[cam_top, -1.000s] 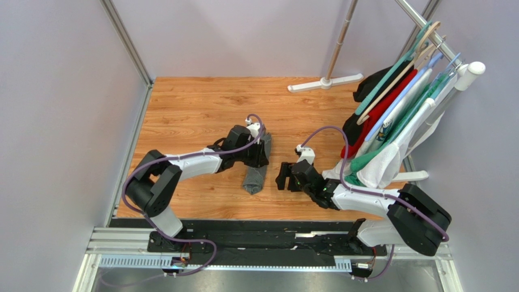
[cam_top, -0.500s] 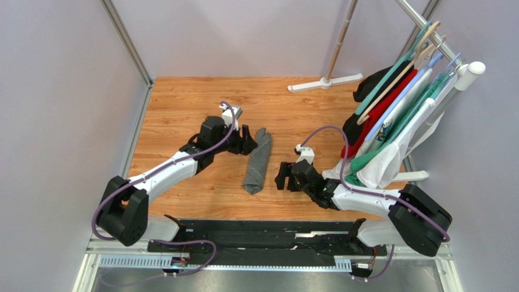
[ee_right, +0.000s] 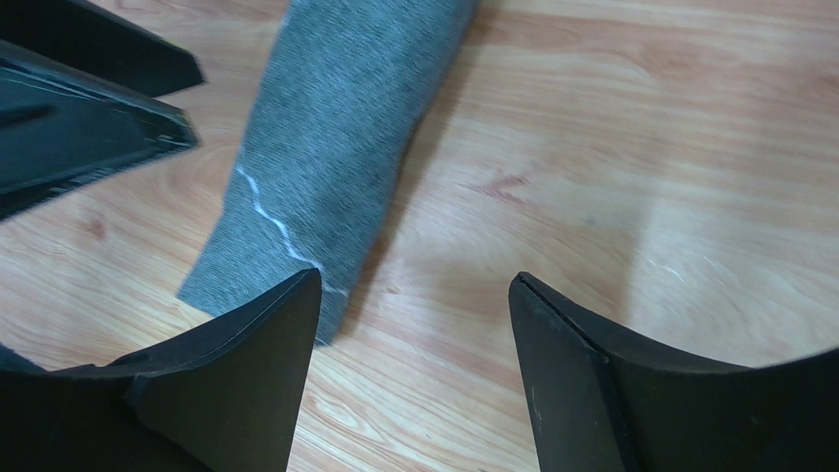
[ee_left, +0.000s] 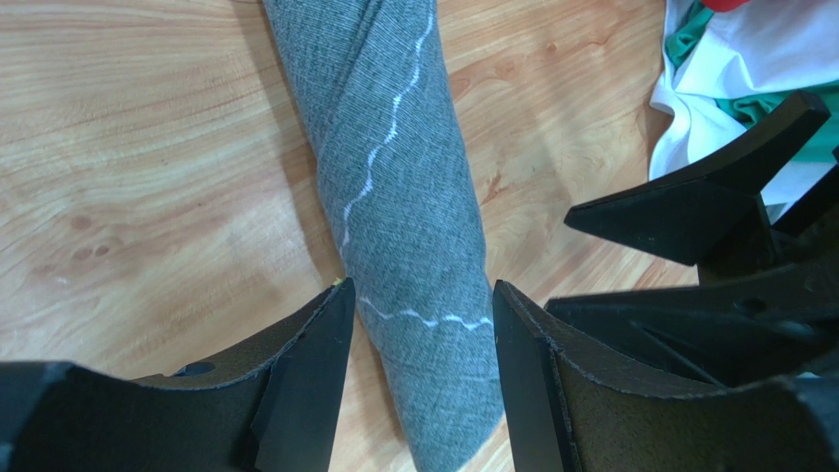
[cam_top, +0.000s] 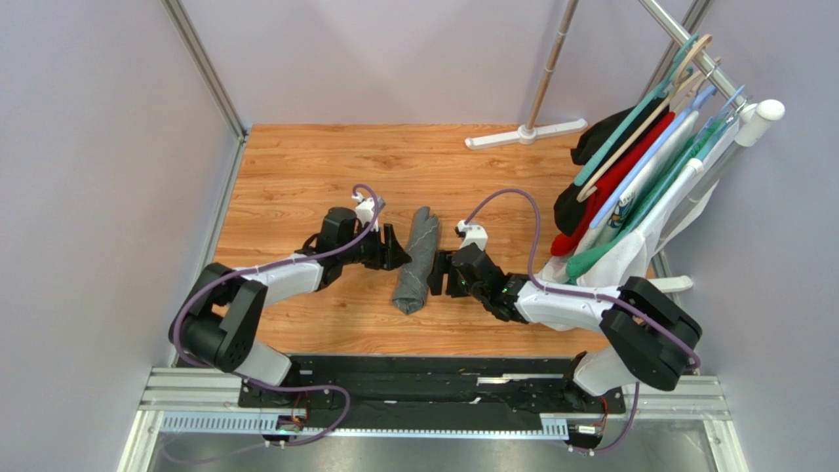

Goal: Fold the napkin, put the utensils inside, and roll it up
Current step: Roll the napkin with the utensil

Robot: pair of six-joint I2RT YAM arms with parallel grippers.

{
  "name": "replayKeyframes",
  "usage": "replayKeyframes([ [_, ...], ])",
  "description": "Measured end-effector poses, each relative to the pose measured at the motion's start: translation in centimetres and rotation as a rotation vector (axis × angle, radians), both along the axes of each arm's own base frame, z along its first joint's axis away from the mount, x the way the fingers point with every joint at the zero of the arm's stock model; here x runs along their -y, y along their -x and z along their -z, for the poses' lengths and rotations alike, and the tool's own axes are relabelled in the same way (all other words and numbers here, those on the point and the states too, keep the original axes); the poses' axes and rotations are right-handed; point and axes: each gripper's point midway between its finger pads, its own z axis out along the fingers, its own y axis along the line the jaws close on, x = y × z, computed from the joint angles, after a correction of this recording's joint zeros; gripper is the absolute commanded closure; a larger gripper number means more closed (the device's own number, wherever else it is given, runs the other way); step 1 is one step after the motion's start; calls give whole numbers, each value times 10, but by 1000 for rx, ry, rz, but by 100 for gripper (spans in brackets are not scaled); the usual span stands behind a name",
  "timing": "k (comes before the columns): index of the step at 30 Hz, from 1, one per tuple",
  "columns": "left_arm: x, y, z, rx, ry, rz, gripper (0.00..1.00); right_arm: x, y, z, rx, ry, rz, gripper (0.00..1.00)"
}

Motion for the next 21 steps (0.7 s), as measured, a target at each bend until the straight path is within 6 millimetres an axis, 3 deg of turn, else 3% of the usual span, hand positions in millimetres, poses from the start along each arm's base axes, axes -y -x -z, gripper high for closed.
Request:
replayKeyframes([
  [6, 3, -3, 16, -45, 16, -5, 38, -18, -11, -6, 1, -43, -25, 27],
  [21, 20, 3, 35, -134, 110, -1, 40, -6, -21, -17, 15, -69, 8, 27],
])
